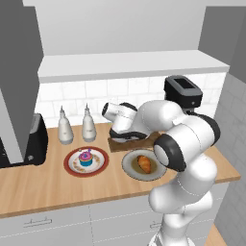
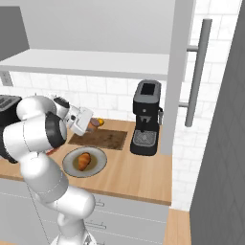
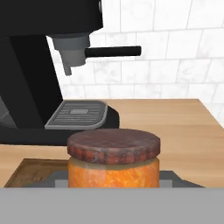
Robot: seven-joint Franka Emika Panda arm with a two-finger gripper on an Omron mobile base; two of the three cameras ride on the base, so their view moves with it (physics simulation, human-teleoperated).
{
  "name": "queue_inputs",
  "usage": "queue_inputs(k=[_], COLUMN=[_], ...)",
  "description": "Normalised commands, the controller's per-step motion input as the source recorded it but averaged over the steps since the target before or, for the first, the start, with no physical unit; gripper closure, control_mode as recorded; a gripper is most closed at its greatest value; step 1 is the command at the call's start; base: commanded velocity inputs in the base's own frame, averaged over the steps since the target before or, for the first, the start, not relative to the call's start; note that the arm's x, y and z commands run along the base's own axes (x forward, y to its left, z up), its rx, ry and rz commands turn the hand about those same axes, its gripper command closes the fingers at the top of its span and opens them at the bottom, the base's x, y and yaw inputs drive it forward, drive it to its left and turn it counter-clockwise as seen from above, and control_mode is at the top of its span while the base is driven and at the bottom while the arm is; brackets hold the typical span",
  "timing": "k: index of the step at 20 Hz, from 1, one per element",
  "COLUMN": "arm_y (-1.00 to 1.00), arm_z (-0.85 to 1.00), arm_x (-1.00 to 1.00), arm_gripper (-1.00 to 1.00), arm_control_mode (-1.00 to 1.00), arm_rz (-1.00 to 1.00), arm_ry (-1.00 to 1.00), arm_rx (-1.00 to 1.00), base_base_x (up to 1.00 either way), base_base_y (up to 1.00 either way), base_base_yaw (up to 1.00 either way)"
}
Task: From the different types of pastries on the counter, select a croissant and place it on the cutting board. Then retrieve a jar of jam from the cabinet and place it alongside the croissant on the cutting board.
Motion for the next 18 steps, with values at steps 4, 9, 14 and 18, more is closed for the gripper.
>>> queue_inputs(k=[4, 9, 14, 18], arm_y=[0.0, -0.02, -0.01, -0.05], arm_z=[-0.04, 0.0, -0.2, -0.36], arm_x=[0.17, 0.05, 0.09, 0.35], arm_gripper=[1.0, 1.0, 1.0, 1.0], arm_control_mode=[-1.0, -1.0, -1.0, -1.0], arm_rz=[0.0, -0.07, -0.11, -0.09], arm_ry=[0.0, 0.0, 0.0, -0.06], arm_rx=[-0.11, -0.03, 0.0, -0.03], base_base_x=[0.0, 0.0, 0.0, 0.0], base_base_y=[0.0, 0.0, 0.0, 0.0], base_base_yaw=[0.0, 0.0, 0.0, 0.0])
